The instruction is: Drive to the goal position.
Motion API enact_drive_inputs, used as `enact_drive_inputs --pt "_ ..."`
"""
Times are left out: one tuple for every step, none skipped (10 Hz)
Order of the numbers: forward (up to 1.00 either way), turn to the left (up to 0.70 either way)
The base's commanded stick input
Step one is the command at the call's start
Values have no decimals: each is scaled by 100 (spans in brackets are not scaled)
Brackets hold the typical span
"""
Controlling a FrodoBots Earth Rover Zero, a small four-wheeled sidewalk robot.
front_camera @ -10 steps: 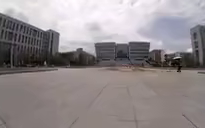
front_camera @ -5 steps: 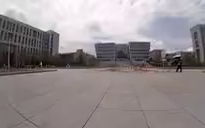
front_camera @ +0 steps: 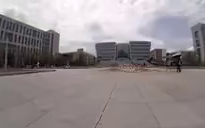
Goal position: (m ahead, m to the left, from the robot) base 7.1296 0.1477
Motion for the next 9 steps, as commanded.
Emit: enact_drive_inputs --pt "100 2" --pt "100 2" --pt "100 2" --pt "100 2" --pt "100 2" --pt "100 2" --pt "100 2" --pt "100 2" --pt "100 2"
